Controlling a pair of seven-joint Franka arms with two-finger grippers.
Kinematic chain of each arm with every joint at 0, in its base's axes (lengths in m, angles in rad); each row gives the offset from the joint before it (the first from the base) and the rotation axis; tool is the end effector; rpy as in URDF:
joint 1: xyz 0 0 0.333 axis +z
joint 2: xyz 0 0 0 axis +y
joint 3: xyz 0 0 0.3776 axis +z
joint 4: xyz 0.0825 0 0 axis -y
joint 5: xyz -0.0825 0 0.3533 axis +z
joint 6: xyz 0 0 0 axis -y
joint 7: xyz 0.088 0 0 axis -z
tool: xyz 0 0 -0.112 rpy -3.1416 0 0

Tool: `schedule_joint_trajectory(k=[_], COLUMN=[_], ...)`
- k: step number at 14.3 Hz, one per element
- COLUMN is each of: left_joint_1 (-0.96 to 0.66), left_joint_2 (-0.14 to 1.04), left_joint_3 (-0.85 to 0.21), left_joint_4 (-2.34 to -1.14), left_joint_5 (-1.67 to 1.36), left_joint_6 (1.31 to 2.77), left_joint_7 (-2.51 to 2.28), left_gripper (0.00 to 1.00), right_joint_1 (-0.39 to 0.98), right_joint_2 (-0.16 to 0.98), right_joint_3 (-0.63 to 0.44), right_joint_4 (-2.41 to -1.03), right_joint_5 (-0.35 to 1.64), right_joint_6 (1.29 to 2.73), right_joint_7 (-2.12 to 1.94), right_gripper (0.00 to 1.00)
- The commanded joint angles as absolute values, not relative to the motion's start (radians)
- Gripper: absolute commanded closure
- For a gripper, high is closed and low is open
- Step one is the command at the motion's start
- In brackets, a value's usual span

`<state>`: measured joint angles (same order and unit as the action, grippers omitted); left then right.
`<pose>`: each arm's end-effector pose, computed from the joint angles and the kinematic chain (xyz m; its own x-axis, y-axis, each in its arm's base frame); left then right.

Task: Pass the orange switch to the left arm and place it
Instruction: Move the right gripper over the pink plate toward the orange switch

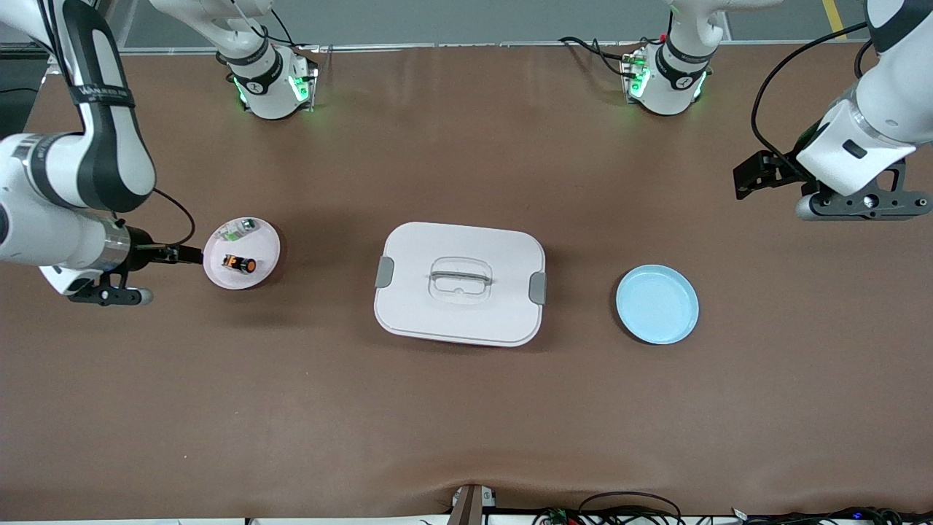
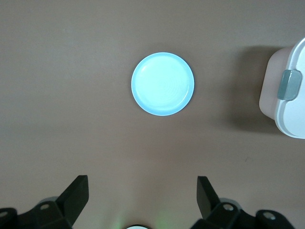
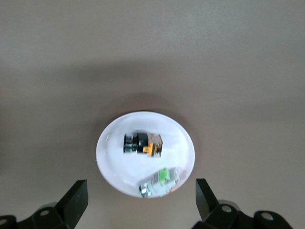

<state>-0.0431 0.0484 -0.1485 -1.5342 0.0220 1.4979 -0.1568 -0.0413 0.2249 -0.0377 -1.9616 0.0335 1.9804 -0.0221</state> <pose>0.5242 -0.0965 0.6657 0.9962 -0.0330 -0.0807 -0.0354 -0.9990 -0.0278 0.5624 -0.0410 0.4185 0.9765 -0.0693 -0.2041 -0.0757 -0.9969 -0.0235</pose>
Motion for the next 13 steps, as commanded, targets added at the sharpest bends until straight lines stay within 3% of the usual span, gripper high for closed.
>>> schedule_joint_trajectory(k=[1,5,13], left_joint_1=[-0.044,-0.040,-0.034], left_joint_2=[0.040,0.049,0.069], left_joint_3=[-0.152,-0.152,-0.152], left_joint_4=[-1.545,-1.545,-1.545], left_joint_5=[0.034,0.032,0.032], left_joint_6=[1.519,1.532,1.540], left_joint_7=[-0.155,-0.155,-0.155], left_gripper=[0.00,0.00,0.00], right_joint_1=[-0.051,-0.048,-0.048], right_joint_2=[0.169,0.172,0.236], right_joint_3=[-0.028,-0.028,-0.029], right_joint_4=[-2.115,-2.213,-2.227], right_joint_5=[0.049,0.126,0.126], right_joint_6=[2.113,2.223,2.319], right_joint_7=[-0.012,-0.012,-0.028], right_gripper=[0.00,0.00,0.00])
